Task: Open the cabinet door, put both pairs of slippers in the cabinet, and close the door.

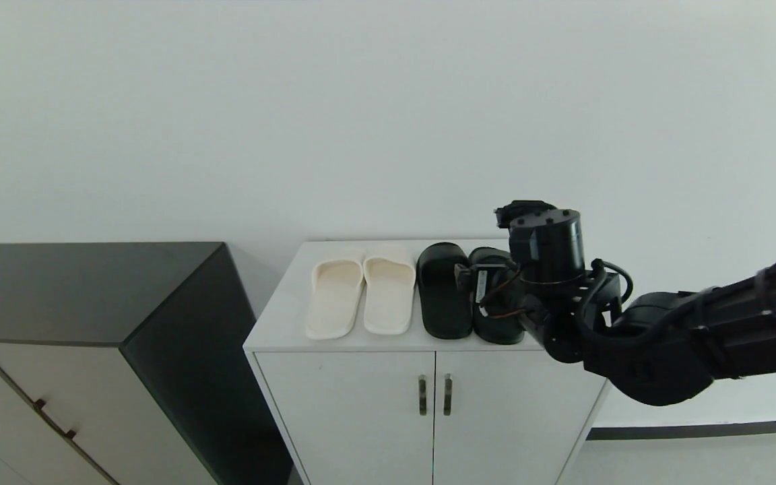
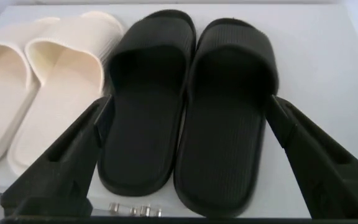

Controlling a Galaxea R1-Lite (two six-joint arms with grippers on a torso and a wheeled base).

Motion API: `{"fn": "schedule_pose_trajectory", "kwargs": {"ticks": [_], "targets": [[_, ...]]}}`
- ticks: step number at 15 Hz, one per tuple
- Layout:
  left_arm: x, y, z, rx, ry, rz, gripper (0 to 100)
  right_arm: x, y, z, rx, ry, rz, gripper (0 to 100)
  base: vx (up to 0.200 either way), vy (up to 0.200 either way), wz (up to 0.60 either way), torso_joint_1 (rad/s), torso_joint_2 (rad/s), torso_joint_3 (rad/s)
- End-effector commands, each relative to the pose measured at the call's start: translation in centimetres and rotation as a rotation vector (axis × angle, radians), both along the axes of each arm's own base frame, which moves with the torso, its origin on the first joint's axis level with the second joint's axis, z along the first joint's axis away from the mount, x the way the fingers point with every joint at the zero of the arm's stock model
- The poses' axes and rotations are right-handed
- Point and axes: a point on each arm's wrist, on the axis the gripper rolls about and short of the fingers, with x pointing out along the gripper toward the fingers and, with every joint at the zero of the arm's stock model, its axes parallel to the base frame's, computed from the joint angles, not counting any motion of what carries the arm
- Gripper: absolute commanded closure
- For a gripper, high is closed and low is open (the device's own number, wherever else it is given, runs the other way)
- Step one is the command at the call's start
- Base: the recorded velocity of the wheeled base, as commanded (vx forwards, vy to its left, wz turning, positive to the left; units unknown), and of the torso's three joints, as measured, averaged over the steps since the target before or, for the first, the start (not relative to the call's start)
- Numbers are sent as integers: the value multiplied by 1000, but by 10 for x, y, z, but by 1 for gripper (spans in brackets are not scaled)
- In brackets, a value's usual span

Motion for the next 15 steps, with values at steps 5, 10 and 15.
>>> {"fn": "schedule_pose_trajectory", "kwargs": {"ticks": [5, 10, 15], "targets": [[0, 0, 0, 0, 1, 0, 100, 32, 25, -37, -33, 27, -25, 0, 0, 0, 0, 0, 0, 0], [0, 0, 0, 0, 1, 0, 100, 62, 26, -54, -33, 30, -63, 0, 0, 0, 0, 0, 0, 0], [0, 0, 0, 0, 2, 0, 100, 81, 26, -56, -6, 19, -48, 0, 0, 0, 0, 0, 0, 0]]}}
